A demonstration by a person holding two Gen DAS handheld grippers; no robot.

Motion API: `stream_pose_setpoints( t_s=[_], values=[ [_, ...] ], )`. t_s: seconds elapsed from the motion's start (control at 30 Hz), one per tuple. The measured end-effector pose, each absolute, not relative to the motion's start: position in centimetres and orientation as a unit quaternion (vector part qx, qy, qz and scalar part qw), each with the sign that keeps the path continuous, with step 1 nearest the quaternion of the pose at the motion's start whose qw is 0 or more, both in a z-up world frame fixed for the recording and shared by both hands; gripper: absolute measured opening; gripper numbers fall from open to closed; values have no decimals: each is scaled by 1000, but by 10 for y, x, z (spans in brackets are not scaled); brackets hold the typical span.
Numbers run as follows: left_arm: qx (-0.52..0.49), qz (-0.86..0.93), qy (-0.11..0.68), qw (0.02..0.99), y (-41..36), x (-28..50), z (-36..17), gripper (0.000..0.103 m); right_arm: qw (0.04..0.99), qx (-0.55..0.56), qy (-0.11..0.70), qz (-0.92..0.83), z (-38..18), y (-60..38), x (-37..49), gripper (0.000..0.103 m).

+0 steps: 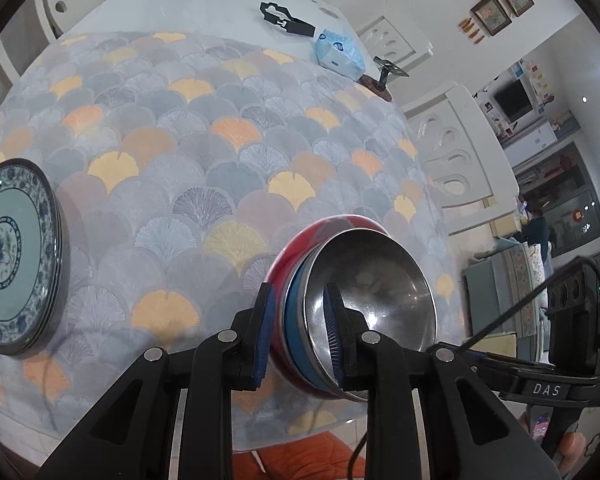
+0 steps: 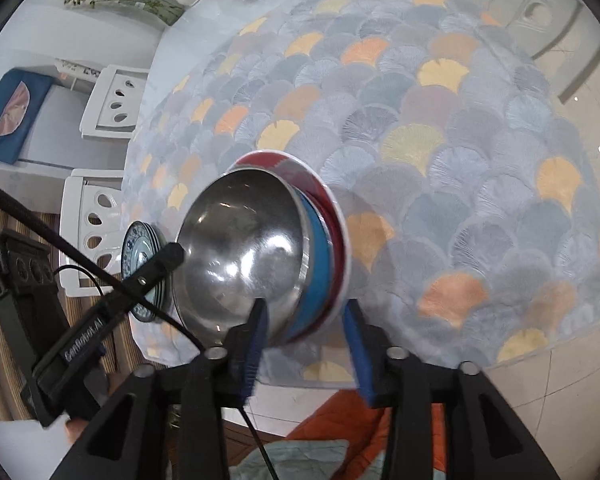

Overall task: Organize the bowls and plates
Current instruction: 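Lower the blue bowl into the red bowl and open both tools, then move both tools to the rim of the nested bowl stack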

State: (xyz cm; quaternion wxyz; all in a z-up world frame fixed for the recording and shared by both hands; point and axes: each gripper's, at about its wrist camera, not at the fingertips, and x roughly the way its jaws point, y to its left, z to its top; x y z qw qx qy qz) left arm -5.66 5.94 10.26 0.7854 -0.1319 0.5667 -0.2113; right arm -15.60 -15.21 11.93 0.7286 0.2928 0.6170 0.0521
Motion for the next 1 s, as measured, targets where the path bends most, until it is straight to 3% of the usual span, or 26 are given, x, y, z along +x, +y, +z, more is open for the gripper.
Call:
stream_pose_setpoints(
  t_s=[0.07, 0.43, 0.6, 0.7, 0.8, 0.87, 1.0],
  values=[
    [-133, -215, 570, 782, 59, -58, 100, 22, 734, 289, 613, 49, 119, -155, -163, 51],
    [-123, -215, 578, 777, 60, -71, 94, 22, 743, 300, 597, 51, 115, -146, -173, 51],
    [-45, -185, 533, 824, 50, -86, 120, 25, 790, 279, 545, 33, 147, -144, -182, 51],
    [-29, -186, 512, 838, 48, -91, 136, 32, 828, 244, 503, 30, 178, -135, -188, 52],
    [-19, -163, 483, 860, 52, -97, 156, 33, 857, 199, 476, 17, 202, -123, -194, 66],
    [-17, -151, 459, 875, 58, -101, 170, 38, 870, 164, 464, 0, 212, -116, -198, 68],
    [-24, -149, 431, 889, 66, -105, 188, 61, 876, 132, 464, -11, 223, -105, -199, 68]
  ],
)
